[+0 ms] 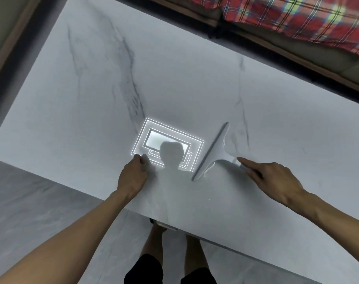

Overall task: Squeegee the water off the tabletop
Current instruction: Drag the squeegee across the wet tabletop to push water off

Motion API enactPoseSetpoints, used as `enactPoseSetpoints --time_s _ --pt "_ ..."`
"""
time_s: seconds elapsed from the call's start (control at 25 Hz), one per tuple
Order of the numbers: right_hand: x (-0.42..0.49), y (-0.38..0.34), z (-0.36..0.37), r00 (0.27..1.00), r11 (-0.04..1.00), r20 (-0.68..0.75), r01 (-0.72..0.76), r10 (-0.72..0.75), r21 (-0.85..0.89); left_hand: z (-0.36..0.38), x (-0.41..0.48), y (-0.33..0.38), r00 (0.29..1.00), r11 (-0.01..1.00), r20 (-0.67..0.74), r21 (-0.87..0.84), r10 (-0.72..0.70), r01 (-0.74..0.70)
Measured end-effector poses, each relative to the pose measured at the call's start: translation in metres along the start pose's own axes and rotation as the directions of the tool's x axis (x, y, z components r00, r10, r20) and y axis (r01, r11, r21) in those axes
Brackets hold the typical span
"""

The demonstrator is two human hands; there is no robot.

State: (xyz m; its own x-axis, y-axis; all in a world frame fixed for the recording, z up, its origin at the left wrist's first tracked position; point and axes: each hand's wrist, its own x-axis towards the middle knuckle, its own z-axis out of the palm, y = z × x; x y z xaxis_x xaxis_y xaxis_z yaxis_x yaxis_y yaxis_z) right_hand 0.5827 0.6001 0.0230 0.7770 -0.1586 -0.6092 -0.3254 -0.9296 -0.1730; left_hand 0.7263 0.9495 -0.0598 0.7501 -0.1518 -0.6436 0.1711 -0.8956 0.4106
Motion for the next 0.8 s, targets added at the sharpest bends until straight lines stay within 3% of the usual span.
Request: enactPoseSetpoints --time_s 0.08,0.16,0.32,0.44,0.6,0.8 --pt "0.008 -0.035 -0.006 0.989 0.990 0.030 0.142 -0.143 0.015 -0.011 -0.001 -0.008 0.991 0.996 -0.119 -0.073 -0.054 0.046" --pt "0.026 -0.088 -0.004 0.931 0.937 0.106 0.348 -0.349 0.030 -0.027 -0.001 -0.028 0.965 0.981 -0.220 -0.158 -0.142 0.109" --pt "0.066 -0.204 0.037 0.682 0.680 0.275 0.723 -0.677 -0.119 -0.059 -0.003 -0.083 0.888 0.948 -0.347 -0.208 -0.302 0.241" --pt "0.090 -0.263 0.069 0.571 0.552 0.312 0.819 -0.759 -0.157 -0.072 -0.003 -0.116 0.880 0.952 -0.367 -0.168 -0.303 0.257" --pt "0.112 -0.272 0.073 0.622 0.601 0.231 0.783 -0.748 -0.162 -0.070 0.000 -0.127 0.909 0.963 -0.318 -0.099 -0.269 0.251" --pt "0.111 -0.201 0.054 0.819 0.821 0.095 0.570 -0.566 -0.030 -0.044 0.003 -0.095 0.965 0.977 -0.176 -0.118 -0.196 0.177"
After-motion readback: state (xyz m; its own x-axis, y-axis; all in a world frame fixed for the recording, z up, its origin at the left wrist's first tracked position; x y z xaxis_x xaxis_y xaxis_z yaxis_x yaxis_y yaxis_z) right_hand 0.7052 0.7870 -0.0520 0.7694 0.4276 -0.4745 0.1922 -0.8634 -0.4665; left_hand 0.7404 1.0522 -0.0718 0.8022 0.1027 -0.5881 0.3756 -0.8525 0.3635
